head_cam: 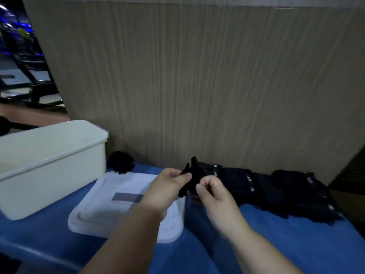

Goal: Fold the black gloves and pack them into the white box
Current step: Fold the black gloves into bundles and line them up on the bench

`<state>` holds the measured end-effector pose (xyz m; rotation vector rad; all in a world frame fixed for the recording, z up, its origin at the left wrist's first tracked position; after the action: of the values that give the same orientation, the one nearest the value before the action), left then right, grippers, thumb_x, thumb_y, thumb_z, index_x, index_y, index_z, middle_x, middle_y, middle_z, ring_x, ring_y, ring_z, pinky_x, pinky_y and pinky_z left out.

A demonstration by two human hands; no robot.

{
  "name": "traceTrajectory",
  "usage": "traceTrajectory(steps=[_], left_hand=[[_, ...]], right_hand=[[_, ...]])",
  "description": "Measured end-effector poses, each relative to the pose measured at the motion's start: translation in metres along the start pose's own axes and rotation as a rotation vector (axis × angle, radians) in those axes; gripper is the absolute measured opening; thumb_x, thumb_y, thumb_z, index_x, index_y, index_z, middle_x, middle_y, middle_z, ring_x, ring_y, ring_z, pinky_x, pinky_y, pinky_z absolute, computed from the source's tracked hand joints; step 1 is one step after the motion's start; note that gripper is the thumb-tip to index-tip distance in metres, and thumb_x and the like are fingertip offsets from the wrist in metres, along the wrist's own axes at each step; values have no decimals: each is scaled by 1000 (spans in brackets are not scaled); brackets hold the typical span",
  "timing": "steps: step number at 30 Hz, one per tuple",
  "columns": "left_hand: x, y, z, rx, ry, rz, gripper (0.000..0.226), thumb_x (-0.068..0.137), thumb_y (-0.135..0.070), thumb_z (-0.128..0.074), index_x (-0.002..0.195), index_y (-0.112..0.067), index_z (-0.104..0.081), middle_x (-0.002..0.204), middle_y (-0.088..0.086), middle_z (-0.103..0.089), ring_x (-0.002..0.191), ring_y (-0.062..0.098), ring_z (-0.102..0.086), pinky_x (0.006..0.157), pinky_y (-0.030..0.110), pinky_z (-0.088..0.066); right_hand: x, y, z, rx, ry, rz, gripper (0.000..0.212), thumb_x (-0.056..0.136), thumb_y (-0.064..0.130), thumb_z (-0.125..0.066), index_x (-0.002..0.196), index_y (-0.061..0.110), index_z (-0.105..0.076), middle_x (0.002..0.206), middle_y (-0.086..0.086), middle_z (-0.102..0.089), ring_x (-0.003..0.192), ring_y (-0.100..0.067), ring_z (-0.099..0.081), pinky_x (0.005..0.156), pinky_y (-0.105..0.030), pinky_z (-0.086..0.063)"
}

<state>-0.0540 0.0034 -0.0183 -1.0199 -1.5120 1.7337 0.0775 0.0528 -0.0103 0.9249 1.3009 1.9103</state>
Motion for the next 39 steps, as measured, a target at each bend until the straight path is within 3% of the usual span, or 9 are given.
traceTrajectory(steps=[3,7,10,15,21,27,30,33,39], left_hand=[[-23,2,-22,20,30,-31,10,90,-19,-62,97,-12,-62,86,4,-71,81,16,-65,85,38,-51],[-43,7,-44,29,70,-99,8,91,-11,-58,86,-13,-63,68,-4,-65,58,1,-57,56,14,-41],[-53,17,-65,49,138,-109,7,92,-13,-58,91,-11,-64,75,0,-68,68,6,-59,62,14,-44],[-54,33,-98,114,236,-128,6,91,-13,-60,87,-15,-63,80,1,-72,77,13,-64,79,30,-49],[-60,36,-125,147,370,-192,10,90,-11,-62,85,-19,-66,72,-6,-64,71,8,-58,71,24,-44],[-62,39,-136,210,397,-207,13,87,-21,-66,83,-32,-71,69,-18,-63,67,-1,-55,70,18,-39],[-59,43,-136,243,343,-222,11,85,-26,-69,84,-37,-71,81,-16,-62,76,-2,-57,76,20,-39],[-54,44,-132,285,261,-234,8,79,-34,-72,85,-38,-68,93,-9,-64,81,1,-61,75,19,-42],[-51,51,-130,254,277,-143,9,83,-25,-71,76,-31,-69,70,-10,-65,63,2,-60,61,18,-45]], right_hand=[[-34,-21,23,139,25,-118,19,91,33,-58,75,24,-52,76,1,-56,85,-19,-62,83,-47,-51],[-79,-46,53,136,150,-210,12,96,11,-53,84,10,-53,82,0,-63,94,-18,-69,77,-27,-53],[-94,-52,74,118,149,-225,15,89,18,-66,91,7,-56,87,-3,-64,79,-10,-62,71,-21,-51],[-92,-60,108,313,-123,-206,22,77,29,-65,96,18,-63,87,3,-63,73,-6,-61,72,-25,-47],[-89,-69,112,121,23,-237,34,73,41,-78,104,42,-65,101,16,-67,84,-8,-64,78,-24,-50],[-91,-79,113,191,110,-271,39,65,11,-60,102,20,-67,90,-2,-66,72,-21,-59,68,-30,-50],[-92,-83,111,203,106,-268,24,66,18,-67,90,21,-70,82,-7,-66,72,-22,-60,71,-36,-48],[-92,-83,115,255,38,-263,13,69,26,-76,81,21,-72,70,-3,-65,62,-12,-57,60,-25,-45],[-93,-78,122,334,-37,-228,18,67,21,-78,84,17,-75,82,-15,-66,77,-26,-57,76,-41,-46]])
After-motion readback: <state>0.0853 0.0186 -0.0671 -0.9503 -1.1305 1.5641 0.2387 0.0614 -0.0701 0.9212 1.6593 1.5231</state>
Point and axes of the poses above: each hand's wrist, its own x-axis towards the middle knuckle, its own z-axis out of the back of the hand, y = z × x, the point moved 8 cm from there along x, towards the middle knuckle
